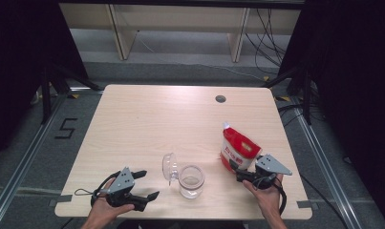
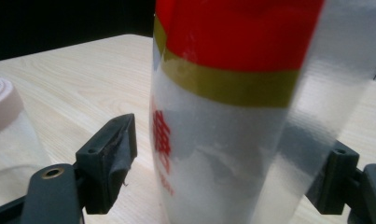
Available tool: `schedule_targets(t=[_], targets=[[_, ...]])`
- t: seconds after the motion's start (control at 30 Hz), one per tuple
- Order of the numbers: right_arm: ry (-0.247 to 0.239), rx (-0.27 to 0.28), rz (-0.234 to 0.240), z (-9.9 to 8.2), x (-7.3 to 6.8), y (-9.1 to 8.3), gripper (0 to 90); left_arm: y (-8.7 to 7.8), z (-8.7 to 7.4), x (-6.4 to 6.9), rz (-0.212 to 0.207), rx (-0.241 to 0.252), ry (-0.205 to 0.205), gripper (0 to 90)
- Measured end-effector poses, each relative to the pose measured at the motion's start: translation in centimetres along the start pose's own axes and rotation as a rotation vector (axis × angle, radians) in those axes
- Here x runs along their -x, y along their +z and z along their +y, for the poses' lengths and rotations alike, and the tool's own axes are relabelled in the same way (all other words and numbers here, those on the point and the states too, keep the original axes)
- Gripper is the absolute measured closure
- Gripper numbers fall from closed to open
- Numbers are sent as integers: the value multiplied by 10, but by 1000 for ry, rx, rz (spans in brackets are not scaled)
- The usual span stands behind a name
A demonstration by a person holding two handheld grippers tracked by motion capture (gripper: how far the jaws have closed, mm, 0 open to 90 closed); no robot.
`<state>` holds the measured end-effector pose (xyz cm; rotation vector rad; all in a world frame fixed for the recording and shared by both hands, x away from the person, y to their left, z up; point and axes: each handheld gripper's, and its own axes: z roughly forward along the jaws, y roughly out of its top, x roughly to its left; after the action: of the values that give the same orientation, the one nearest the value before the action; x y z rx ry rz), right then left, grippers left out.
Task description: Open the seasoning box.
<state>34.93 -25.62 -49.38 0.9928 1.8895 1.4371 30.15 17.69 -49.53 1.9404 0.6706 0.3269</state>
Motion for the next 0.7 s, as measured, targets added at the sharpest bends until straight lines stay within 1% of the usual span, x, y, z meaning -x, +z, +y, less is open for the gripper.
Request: schedule_targets(t=[0.03,0.07,0.1,0.13,0.17,0.2,0.23,0.27,0.3,0.33,0.37,0.4,0.47,0.5,0.53,0.57,0.6,0.63,0.67,0.7], targets=[[19,-19,-1,0,-2,-1,225,0,0,-1,4,-7,10,153],[19,-19,-1,0,-2,-1,225,0,0,-1,4,-7,10,153],[-11,2,19,0,1,2,231,0,-1,1,-5,-6,-1,153],[4,12,6,-2,1,5,232,0,-1,0,-3,-6,0,153],[3,-14,17,-2,1,4,231,0,0,-1,-2,-2,10,153],[3,-14,17,-2,1,4,231,0,0,-1,-2,-2,10,153],[7,-19,33,-3,1,8,233,0,-1,1,-2,-4,-3,153],[7,-19,33,-3,1,8,233,0,-1,1,-2,-4,-3,153],[-2,5,24,-4,1,10,236,0,-1,1,-4,-3,-2,153],[-5,-3,25,-4,1,11,242,0,0,1,-4,2,1,153],[12,0,28,-4,0,11,250,1,0,1,-4,6,-12,153],[7,20,46,-5,1,13,262,1,0,1,-3,7,-14,153],[10,7,41,-5,2,13,277,0,-1,1,1,-11,2,153],[8,5,24,-7,1,13,294,0,0,1,-1,-7,0,153],[8,5,24,-7,1,13,294,0,0,1,-1,-7,0,153],[-2,28,48,-9,4,15,319,1,0,1,-1,5,-12,153],[42,16,42,-10,2,14,313,1,0,1,-5,2,-10,153],[44,12,32,-11,3,15,322,1,0,1,-5,2,-10,153],[44,12,32,-11,3,15,322,0,0,1,3,-11,0,153],[50,23,39,-12,4,15,333,1,0,1,-7,0,-2,153]])
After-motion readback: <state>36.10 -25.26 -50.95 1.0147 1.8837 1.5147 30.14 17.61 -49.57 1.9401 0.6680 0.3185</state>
